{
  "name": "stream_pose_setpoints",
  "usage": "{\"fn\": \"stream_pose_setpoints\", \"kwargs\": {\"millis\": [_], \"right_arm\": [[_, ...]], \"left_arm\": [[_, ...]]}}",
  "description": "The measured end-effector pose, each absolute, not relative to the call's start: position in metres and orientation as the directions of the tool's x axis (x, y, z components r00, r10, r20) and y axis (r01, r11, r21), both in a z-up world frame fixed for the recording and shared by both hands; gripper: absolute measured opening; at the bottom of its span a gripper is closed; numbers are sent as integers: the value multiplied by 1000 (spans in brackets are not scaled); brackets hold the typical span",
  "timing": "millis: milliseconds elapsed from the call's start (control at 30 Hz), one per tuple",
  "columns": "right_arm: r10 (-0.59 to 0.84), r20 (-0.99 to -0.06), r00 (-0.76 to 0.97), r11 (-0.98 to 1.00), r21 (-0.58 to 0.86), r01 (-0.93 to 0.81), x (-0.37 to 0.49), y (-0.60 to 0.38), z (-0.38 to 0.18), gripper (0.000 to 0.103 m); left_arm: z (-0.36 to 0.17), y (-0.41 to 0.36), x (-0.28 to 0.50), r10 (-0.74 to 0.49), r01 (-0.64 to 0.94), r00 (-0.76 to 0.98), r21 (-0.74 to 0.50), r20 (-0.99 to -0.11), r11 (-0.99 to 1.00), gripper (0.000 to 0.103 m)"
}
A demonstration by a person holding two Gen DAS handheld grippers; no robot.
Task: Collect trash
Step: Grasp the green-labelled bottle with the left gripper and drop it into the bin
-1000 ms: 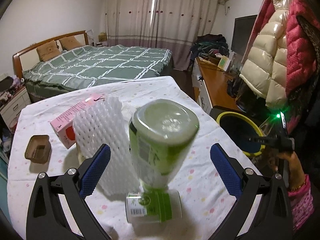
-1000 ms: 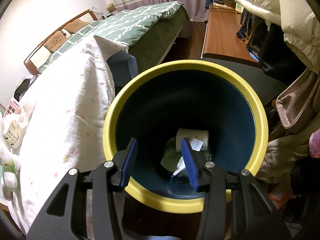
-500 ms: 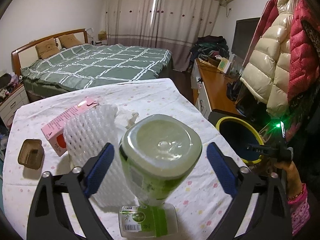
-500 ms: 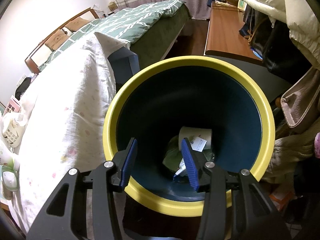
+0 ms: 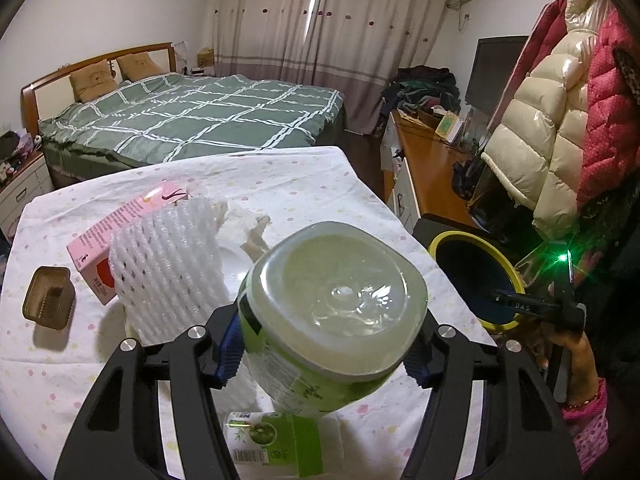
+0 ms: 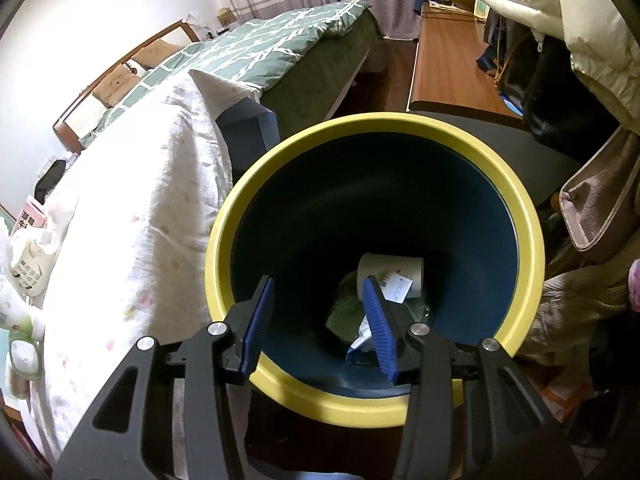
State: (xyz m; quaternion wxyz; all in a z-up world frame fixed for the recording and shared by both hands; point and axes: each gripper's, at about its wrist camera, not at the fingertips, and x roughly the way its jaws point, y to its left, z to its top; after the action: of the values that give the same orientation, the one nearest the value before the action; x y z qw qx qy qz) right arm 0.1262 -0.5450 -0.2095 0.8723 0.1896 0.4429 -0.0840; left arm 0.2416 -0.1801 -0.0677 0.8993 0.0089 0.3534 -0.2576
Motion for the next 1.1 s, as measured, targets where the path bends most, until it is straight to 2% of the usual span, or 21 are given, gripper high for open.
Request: {"fn": "stream_pose_setpoints", "kwargs": {"millis": [467,767,900,1100], "right_arm": [[-21,-750,661,916,250,313,73,-544,-186,44],[-77,-720,690,903,243,354,32,-559,-174,44],[-80,-725,684,892,255,374,22,-569,-181,44],[-82,-737,671,866,281,414,6,-583,-194,44]], "left_arm": [[-33,-234,230,-518,561,603,-139,-607,816,63],[-16,-328,227,-614,678,516,-154,-597,719,63],[-22,-384,227,-638,725,479,-137,-602,675,63],[-61,-463,242,-636,759,409,-142,-654,635,63]]}}
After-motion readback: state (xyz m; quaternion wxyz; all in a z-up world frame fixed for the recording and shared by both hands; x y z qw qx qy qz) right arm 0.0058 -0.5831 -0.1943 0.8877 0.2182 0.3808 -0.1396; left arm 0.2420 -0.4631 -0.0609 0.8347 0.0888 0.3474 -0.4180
